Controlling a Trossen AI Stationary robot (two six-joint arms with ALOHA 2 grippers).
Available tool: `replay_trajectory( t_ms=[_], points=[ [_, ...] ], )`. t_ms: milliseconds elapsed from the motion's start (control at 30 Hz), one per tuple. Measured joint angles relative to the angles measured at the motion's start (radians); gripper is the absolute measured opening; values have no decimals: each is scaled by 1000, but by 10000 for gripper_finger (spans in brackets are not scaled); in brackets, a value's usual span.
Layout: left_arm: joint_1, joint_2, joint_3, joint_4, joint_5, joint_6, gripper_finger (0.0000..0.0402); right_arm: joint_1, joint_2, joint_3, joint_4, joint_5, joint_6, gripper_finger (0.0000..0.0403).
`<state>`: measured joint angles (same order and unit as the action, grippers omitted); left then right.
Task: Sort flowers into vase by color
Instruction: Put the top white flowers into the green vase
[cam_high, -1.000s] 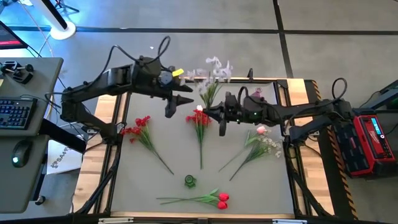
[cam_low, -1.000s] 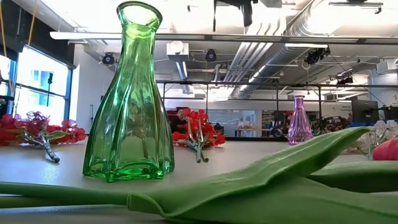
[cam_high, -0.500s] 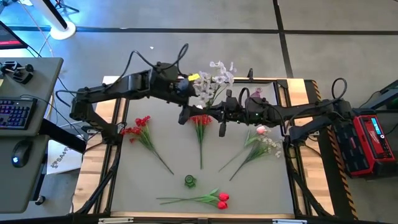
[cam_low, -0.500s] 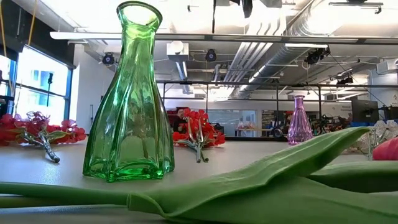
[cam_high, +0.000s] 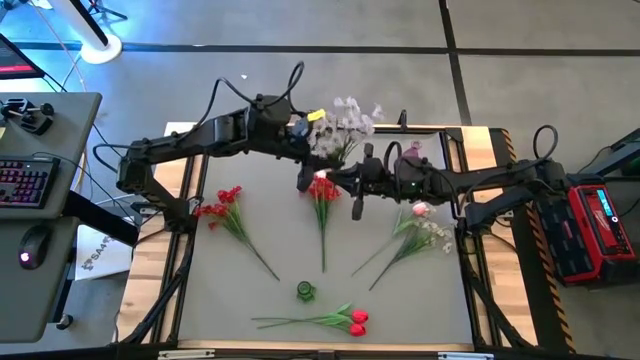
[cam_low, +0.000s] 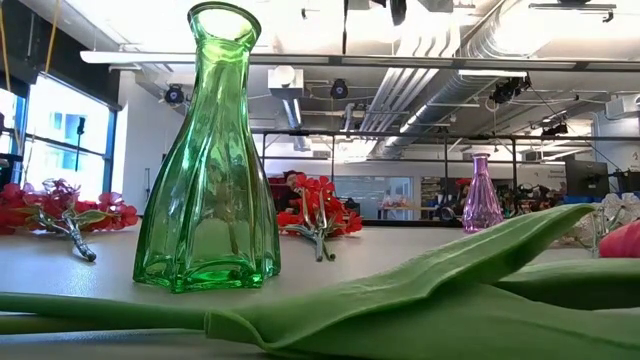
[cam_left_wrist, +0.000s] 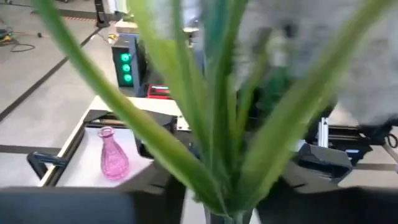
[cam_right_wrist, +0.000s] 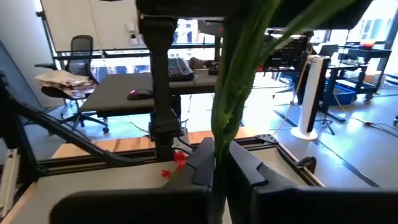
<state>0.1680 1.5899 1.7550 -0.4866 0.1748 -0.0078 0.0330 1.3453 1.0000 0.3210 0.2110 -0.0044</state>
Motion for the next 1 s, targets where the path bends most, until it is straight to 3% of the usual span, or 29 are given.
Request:
replay_trajectory(
  t_ms=[133,200,367,500,700,1000],
  points=[
    [14,-4,0,0,2,0,35,1,-1,0,1,26,-4,54],
    [22,-10,0,-2,8,0,11,1,-10,0,-15,42,3,86],
    [30,-33,0,-22,-24,19,22,1,-97,0,-150,48,53,171],
    [37,-65,0,-45,-35,20,14,-6,-204,1,-273,78,54,214],
    [33,-103,0,-84,-28,64,9,-20,-348,1,-449,78,49,225],
    [-43,-110,0,-144,-27,131,10,-20,-428,1,-477,-37,36,216]
  ],
)
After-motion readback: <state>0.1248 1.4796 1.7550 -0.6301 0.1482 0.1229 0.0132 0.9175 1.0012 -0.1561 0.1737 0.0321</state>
